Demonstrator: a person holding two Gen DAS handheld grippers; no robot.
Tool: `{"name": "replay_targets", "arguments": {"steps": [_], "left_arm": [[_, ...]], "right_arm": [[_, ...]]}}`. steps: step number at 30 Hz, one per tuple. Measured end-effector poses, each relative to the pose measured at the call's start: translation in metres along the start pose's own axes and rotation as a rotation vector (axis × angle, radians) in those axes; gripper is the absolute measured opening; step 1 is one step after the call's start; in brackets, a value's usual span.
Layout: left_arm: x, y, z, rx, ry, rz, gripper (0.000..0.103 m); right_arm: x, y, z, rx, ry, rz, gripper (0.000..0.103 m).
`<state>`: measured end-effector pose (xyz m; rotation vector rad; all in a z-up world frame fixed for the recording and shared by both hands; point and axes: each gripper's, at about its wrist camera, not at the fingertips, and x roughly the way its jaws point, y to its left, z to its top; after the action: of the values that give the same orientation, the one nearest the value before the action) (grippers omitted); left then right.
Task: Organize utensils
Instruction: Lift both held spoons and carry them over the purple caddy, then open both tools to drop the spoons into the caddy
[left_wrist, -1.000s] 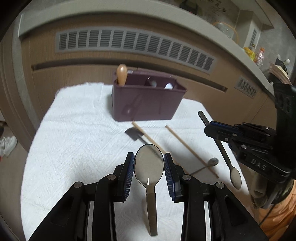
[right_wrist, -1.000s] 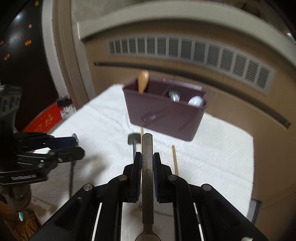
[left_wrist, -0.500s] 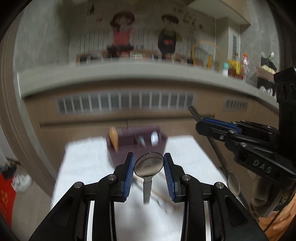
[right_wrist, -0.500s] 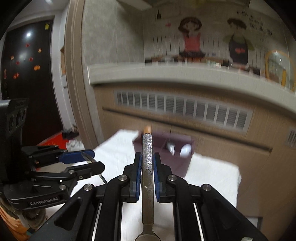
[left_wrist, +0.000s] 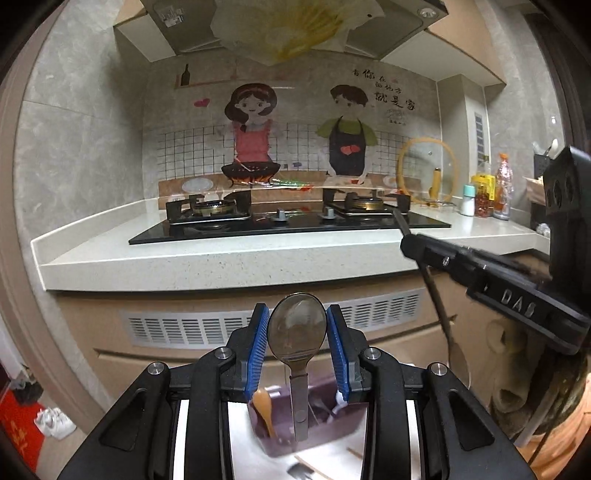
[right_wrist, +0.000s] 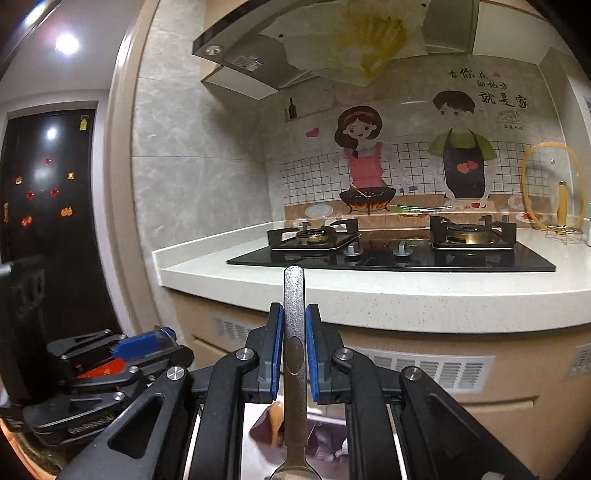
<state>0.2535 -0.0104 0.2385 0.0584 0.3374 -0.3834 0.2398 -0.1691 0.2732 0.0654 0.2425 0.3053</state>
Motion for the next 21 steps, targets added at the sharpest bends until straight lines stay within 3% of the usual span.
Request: {"name": "replay_targets", "arguments": {"steps": [5, 12, 21], "left_arm": [[0.053, 0.015, -0.009, -0.039, 0.057, -0.021, 0.033], [0.118, 0.033, -0.047, -0.087, 0.163, -0.033, 0.033], [0.164, 0.039, -0.095, -0.130, 0.262, -0.038, 0.033]], "right_arm": [[0.047, -0.023, -0.020, 0.012, 0.023, -0.005, 0.011], [0.106, -0.049, -0.057, 0.026, 0.038, -0.058, 0.011], [0.150, -0.058, -0.109, -0.033, 0.032, -0.068, 0.011]]}}
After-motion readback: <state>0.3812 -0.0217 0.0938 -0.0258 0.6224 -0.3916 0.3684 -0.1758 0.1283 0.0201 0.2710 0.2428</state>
